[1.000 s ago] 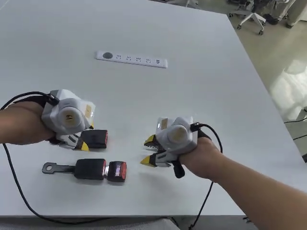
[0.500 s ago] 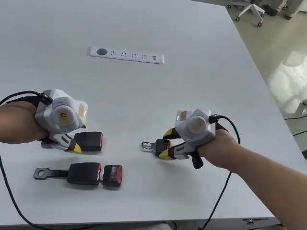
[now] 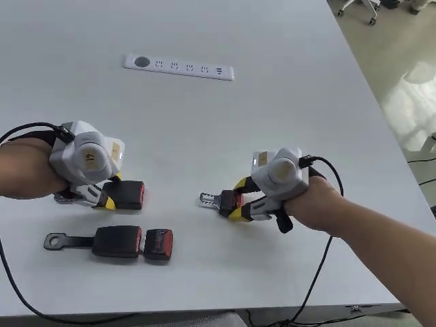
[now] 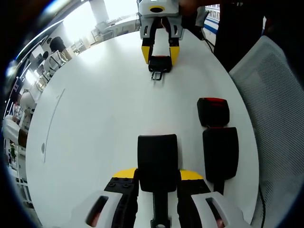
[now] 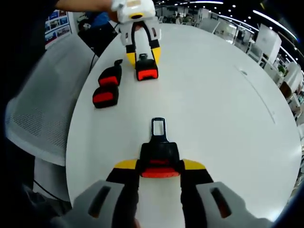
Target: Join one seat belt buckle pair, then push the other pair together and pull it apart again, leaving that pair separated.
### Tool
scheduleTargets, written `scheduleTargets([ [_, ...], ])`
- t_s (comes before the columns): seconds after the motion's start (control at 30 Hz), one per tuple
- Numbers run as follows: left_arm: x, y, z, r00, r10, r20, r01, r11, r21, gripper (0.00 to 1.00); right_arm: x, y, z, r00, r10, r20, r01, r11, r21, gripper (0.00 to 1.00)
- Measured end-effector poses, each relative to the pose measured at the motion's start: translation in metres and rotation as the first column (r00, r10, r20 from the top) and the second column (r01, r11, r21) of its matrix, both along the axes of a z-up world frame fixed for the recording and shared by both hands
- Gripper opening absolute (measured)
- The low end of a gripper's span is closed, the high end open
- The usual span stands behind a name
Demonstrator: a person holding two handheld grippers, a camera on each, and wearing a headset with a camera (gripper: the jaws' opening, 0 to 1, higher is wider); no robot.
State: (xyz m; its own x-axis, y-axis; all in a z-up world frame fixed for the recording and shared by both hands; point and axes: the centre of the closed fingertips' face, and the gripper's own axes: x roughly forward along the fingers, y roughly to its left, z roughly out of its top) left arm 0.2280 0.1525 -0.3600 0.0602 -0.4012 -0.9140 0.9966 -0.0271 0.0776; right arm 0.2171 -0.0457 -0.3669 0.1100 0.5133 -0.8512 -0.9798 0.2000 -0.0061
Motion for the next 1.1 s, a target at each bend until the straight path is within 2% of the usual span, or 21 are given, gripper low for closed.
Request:
scheduleTargets([
  [0.2,0.000,0.000,0.000,1.000,-0.012,0.008,0.012,1.000,0.018,0.31,0.001,0.018,0.001,1.000,0.019,0.008,-0.019,1.000,0.005,0.33],
  [0.27,-0.001,0.000,-0.001,0.999,-0.046,0.029,0.045,0.998,0.036,0.31,0.002,0.026,0.001,1.000,0.029,0.010,-0.029,1.000,0.008,0.33],
  [0.47,0.000,0.001,-0.002,0.999,-0.038,0.038,0.036,0.998,0.051,0.32,0.002,0.054,0.002,0.998,0.058,0.017,-0.058,0.998,0.024,0.33],
  [0.8,-0.003,0.001,0.002,0.999,-0.018,0.032,0.017,0.999,0.035,0.31,0.007,0.085,0.001,0.997,0.080,0.013,-0.080,0.996,0.035,0.33],
  [1.1,-0.006,0.001,0.005,0.999,-0.011,0.034,0.011,1.000,0.022,0.31,0.009,0.102,0.001,0.996,0.089,0.003,-0.089,0.996,0.029,0.33],
])
